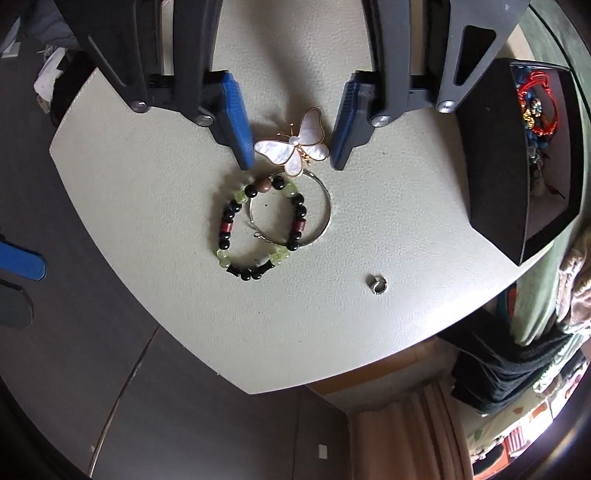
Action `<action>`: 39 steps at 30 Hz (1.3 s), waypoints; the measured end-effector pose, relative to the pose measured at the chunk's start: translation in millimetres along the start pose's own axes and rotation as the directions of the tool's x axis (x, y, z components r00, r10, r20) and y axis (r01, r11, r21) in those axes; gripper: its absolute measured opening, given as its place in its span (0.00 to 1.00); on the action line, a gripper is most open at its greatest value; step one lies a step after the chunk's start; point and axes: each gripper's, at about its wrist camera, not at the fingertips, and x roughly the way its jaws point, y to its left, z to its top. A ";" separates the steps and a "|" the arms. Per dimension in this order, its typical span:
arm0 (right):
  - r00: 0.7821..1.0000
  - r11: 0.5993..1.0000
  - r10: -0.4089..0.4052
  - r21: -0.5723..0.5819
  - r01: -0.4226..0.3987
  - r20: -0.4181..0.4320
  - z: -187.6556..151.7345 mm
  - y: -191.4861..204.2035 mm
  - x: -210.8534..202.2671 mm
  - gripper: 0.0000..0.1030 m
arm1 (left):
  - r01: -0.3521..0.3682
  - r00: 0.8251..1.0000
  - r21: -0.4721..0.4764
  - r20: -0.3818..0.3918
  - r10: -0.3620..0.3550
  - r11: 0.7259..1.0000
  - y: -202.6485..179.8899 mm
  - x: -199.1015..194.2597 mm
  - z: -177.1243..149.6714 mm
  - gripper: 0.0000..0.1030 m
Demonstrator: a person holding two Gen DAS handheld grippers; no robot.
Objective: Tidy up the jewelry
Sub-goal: 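Grasp the white butterfly pendant with the left tool while the right tool grasps the green-black bead bracelet, then drop the butterfly into the black box with the left tool while the right tool lifts the bead bracelet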
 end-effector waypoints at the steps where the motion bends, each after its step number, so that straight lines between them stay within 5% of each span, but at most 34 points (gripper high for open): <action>1: 1.000 1.000 -0.001 -0.001 0.001 -0.001 0.0 0.1 0.7 0.63 | 0.014 1.000 -0.010 0.001 -0.014 1.000 1.5 -1.0 -1.3 0.42; 18: 0.995 0.994 -0.088 -0.070 0.085 -0.046 -2.3 30.6 46.9 0.62 | 0.102 0.986 -0.140 0.144 -0.081 0.985 58.6 -58.3 5.9 0.42; 24: 0.983 0.981 -0.167 -0.112 0.159 -0.072 -0.9 45.1 74.1 0.48 | 0.124 0.980 -0.178 0.174 -0.092 0.976 80.1 -72.2 3.0 0.42; 36: 0.932 0.921 -0.354 -0.199 0.334 -0.074 7.9 55.0 120.5 0.28 | 0.154 0.967 -0.243 0.237 -0.095 0.958 118.6 -102.4 -8.5 0.42; 39: 0.896 0.866 -0.443 -0.276 0.417 -0.038 1.1 68.1 126.4 0.20 | 0.149 0.965 -0.268 0.248 -0.082 0.952 131.2 -109.4 -12.9 0.42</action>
